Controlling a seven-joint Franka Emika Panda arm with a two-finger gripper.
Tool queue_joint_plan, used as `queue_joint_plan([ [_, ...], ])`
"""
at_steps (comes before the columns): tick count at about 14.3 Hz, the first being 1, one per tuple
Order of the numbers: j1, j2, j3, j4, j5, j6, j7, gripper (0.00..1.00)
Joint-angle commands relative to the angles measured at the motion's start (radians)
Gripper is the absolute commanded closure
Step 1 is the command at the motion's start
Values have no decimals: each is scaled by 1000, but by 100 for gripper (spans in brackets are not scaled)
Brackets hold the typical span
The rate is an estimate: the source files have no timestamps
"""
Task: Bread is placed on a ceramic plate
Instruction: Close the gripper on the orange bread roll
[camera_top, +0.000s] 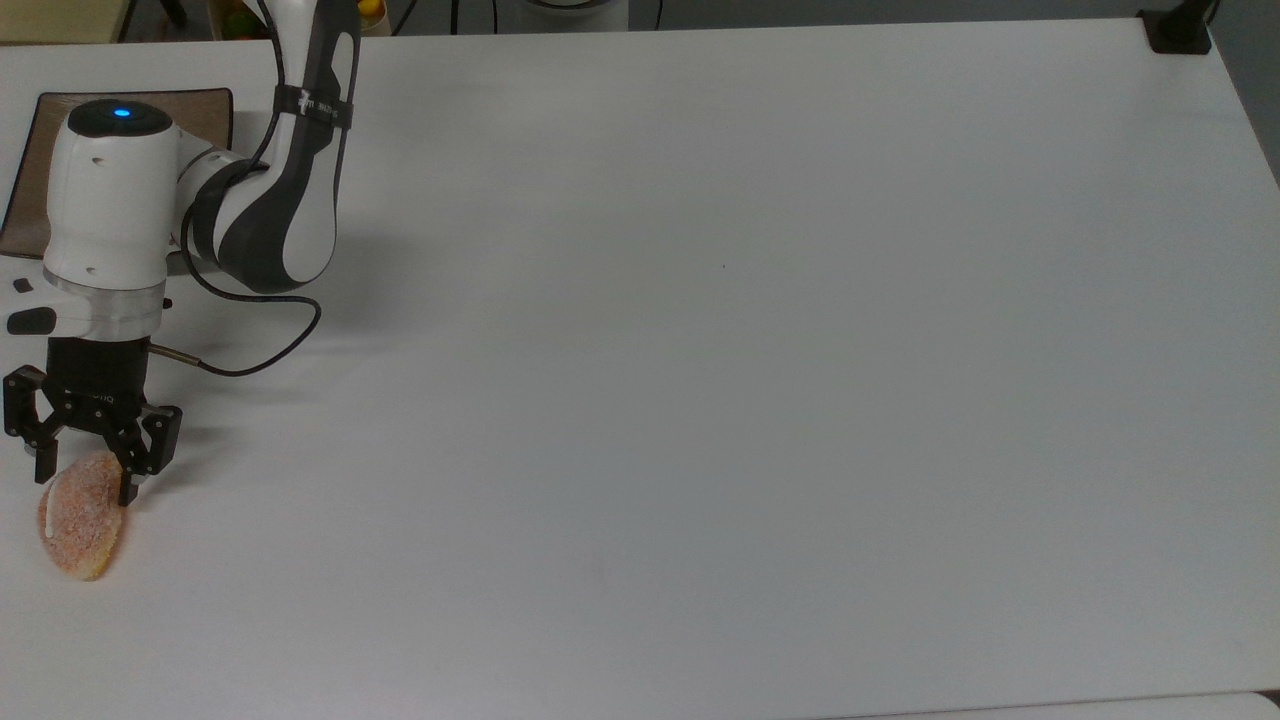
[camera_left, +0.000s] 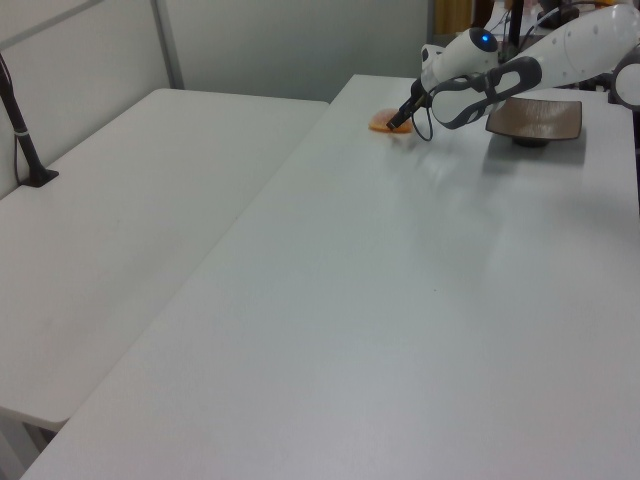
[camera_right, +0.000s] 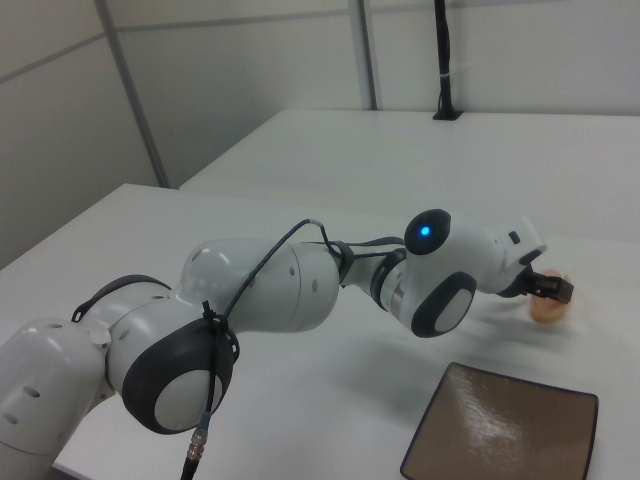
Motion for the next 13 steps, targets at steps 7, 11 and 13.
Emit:
queue_joint_plan([
  [7, -6, 13, 9, 12, -6, 22, -18, 98],
  [11, -10, -50, 11, -53, -4, 17, -14, 98],
  [13, -12, -105, 11, -92, 5, 12, -14, 98],
])
